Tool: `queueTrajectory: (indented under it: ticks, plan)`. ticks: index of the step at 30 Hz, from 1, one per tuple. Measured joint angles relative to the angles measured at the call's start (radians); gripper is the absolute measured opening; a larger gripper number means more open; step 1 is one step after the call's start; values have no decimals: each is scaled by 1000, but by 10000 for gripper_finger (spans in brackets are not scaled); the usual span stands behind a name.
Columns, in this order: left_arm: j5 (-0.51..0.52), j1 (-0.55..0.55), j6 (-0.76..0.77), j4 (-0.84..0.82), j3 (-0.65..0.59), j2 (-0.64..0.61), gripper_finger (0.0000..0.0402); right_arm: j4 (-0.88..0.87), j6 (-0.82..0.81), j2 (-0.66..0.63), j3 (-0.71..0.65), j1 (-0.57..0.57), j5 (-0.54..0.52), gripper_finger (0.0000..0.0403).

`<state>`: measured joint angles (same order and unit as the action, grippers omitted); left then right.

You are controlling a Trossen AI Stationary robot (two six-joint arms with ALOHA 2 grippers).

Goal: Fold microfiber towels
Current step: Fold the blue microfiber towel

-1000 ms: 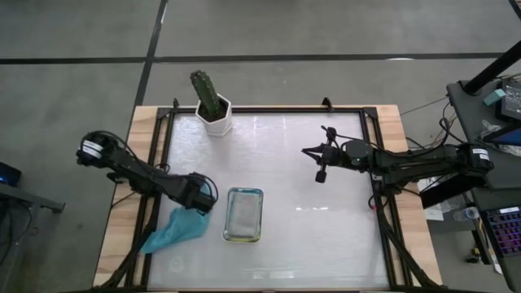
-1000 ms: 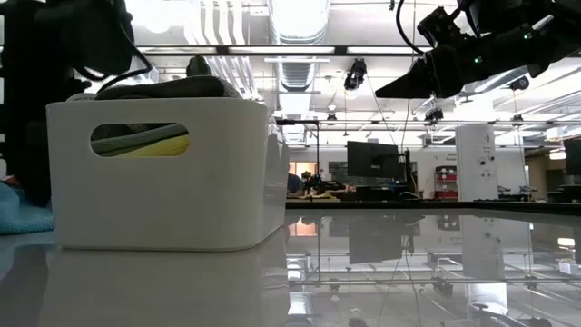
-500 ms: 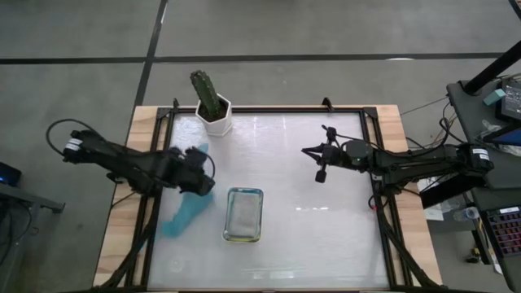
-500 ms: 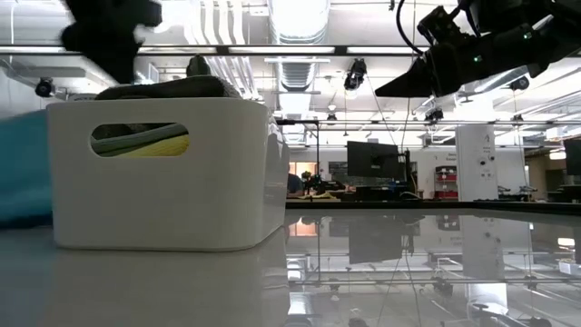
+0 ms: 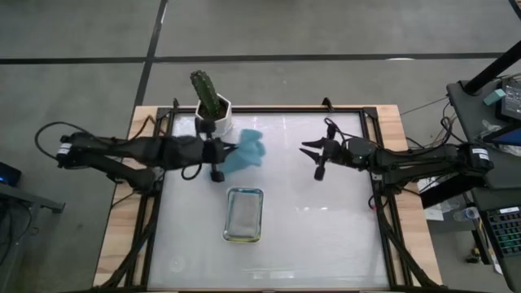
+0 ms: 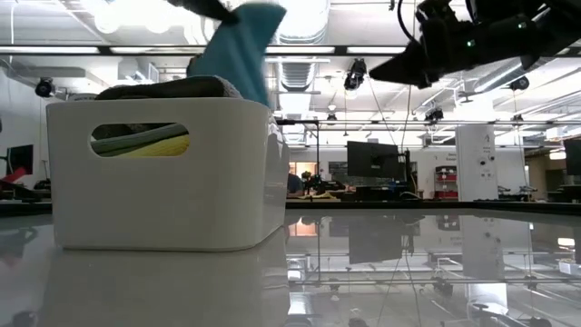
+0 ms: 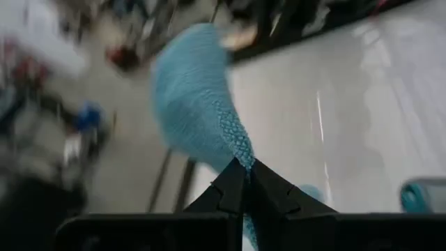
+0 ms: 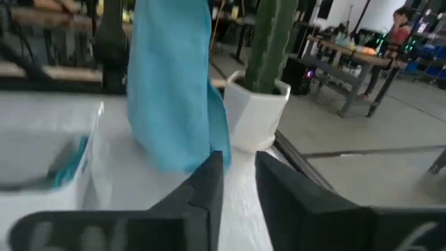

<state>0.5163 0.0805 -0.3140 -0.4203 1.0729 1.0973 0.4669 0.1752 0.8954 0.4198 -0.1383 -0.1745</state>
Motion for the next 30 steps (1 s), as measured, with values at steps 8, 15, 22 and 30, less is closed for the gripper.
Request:
queueTrajectory:
  ticks: [8, 15, 22, 30]
  plan:
    - [-402, -183, -299, 360, -60, 61, 0, 213, -8, 98, 1, 0, 52, 148]
    - [-477, -268, -305, 640, -138, 157, 0, 394, 3, 221, 1, 0, 105, 180]
    - [-480, -283, -305, 693, -142, 222, 0, 436, 39, 309, 45, -4, 95, 180]
    - [-481, -282, -301, 709, -142, 230, 0, 387, 107, 405, 124, -21, 0, 166]
